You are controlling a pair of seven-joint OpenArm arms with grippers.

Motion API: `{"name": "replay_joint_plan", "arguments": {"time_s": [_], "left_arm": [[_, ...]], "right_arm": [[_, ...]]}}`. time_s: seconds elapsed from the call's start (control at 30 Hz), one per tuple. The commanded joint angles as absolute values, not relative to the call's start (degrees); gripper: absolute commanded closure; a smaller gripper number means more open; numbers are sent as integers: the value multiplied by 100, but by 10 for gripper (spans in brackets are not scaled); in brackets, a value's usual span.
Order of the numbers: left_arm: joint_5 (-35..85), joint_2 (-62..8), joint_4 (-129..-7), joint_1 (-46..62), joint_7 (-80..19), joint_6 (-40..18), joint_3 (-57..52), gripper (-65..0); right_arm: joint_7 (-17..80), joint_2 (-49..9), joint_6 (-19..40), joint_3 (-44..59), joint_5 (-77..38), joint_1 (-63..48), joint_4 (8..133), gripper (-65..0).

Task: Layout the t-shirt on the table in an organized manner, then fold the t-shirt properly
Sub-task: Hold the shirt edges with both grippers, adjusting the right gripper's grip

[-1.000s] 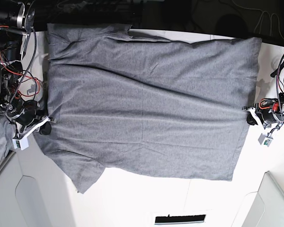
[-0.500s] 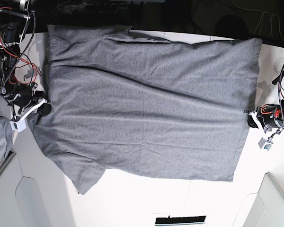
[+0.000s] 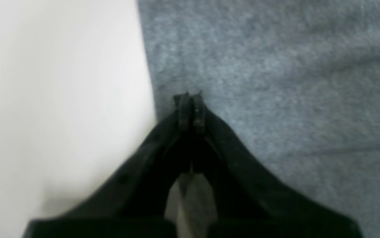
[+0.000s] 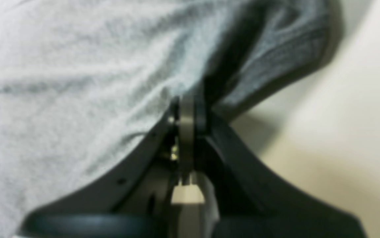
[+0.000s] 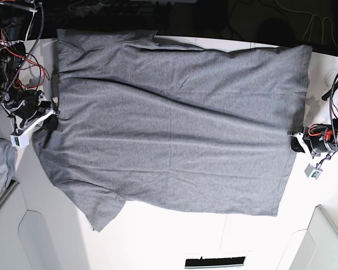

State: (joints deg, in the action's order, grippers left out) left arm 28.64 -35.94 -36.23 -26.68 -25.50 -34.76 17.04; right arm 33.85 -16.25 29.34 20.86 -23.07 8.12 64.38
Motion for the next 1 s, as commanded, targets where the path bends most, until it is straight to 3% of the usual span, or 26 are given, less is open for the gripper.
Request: {"name": "replay_joint_plan", "arguments": {"time_s": [0.0,0.5,0.7,0.97], "left_arm": [[2958,-3686,-3680,-2823,-2471,-3546,1680,0],[2893,-3669,-3680,-2821,-2499,-3542,1682,0],[2845,-3712,-3680,-2775,-2554,-3540,1680,0],[2840,-3717,-3680,-2773,-2563,-3542,1680,0]], "right_arm": [[3282,-1680,2982,2093,-2364,899,6464,0],[3234,-1448,2987,2095,-2609,902,6233,0],[3280,-1483,2982,2102,-1909,895,6267,0],[3297,-2097,2980,2104,-2305,873,6270,0]]}}
